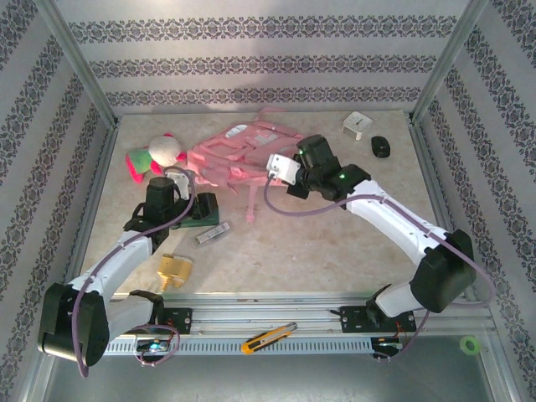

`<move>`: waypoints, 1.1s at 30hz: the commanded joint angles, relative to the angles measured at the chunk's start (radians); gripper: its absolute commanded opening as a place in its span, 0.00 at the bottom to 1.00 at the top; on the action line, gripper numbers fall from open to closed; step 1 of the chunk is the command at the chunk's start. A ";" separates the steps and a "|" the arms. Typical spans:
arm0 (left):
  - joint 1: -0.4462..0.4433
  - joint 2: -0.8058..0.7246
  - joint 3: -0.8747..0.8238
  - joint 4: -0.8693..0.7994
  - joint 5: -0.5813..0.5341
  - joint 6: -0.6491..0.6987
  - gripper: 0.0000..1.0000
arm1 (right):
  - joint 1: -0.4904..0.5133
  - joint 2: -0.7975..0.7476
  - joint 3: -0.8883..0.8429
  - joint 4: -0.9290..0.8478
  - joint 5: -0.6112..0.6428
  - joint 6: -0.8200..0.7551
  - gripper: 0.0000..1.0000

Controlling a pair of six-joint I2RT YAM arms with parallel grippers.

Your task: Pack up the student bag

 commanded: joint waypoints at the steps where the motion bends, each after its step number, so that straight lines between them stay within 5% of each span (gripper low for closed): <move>1: 0.000 -0.004 -0.042 0.212 0.169 -0.051 0.60 | 0.014 0.004 0.085 -0.088 -0.099 0.165 0.00; 19: -0.112 0.255 -0.043 0.664 0.101 -0.070 0.59 | 0.032 -0.002 0.088 -0.043 -0.166 0.370 0.00; 24: -0.119 0.293 -0.041 0.728 0.002 -0.077 0.45 | 0.037 0.005 0.090 -0.043 -0.172 0.378 0.00; 27: -0.119 0.294 -0.028 0.706 -0.014 -0.072 0.15 | 0.040 0.008 0.090 -0.041 -0.160 0.392 0.00; 30: -0.122 0.283 -0.021 0.689 0.055 -0.060 0.00 | 0.040 0.018 0.094 -0.033 -0.103 0.444 0.00; 33: -0.131 0.268 -0.020 0.685 0.159 -0.050 0.00 | 0.051 0.039 0.105 -0.029 -0.023 0.500 0.00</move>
